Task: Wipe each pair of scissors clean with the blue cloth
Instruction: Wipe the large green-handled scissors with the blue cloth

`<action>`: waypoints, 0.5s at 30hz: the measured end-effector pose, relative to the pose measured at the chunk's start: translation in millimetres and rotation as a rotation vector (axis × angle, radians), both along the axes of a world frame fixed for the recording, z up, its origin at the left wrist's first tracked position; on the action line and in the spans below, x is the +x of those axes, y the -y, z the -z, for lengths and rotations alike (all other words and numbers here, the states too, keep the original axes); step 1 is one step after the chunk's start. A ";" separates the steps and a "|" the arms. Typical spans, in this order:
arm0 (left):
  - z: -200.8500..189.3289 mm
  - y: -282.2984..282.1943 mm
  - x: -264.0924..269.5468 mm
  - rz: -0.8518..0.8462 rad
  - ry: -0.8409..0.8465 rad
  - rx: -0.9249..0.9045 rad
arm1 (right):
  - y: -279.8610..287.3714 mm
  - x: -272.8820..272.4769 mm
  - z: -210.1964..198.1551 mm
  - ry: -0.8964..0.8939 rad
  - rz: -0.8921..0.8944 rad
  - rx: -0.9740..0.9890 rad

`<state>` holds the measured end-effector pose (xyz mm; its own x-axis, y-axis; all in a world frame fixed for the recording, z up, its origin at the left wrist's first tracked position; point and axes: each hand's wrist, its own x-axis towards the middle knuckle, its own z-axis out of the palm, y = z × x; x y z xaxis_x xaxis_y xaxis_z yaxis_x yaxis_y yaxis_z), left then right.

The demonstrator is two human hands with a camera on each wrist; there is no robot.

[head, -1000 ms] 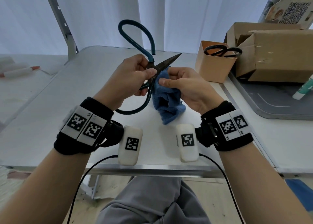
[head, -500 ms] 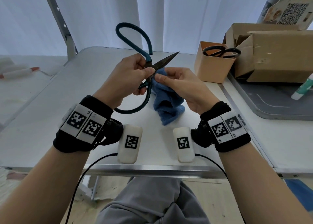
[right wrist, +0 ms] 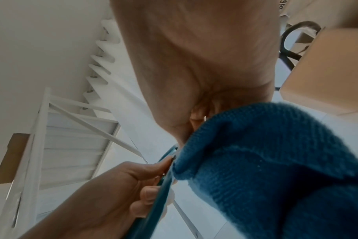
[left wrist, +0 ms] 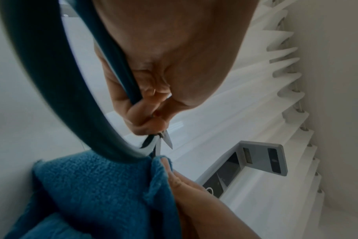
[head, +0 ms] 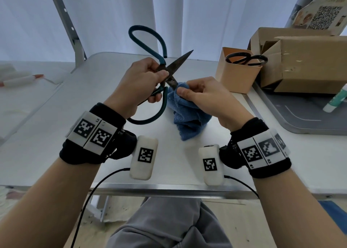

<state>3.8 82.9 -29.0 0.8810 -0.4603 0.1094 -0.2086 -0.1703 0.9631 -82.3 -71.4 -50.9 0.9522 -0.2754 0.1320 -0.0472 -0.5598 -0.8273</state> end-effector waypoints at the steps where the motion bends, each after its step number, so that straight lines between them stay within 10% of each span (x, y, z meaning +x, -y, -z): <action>1: -0.5 0.4 -1.3 0.012 0.005 0.003 | -1.4 1.0 -0.2 0.006 0.003 0.017; 15: 1.4 8.9 -12.1 0.073 0.001 0.010 | -4.9 1.9 -9.4 0.041 0.012 0.098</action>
<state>-8.3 74.0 -30.4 0.8449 -0.5244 0.1053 -0.2219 -0.1646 0.9611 -80.3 -66.6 -41.4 0.9432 -0.3002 0.1425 -0.0185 -0.4758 -0.8794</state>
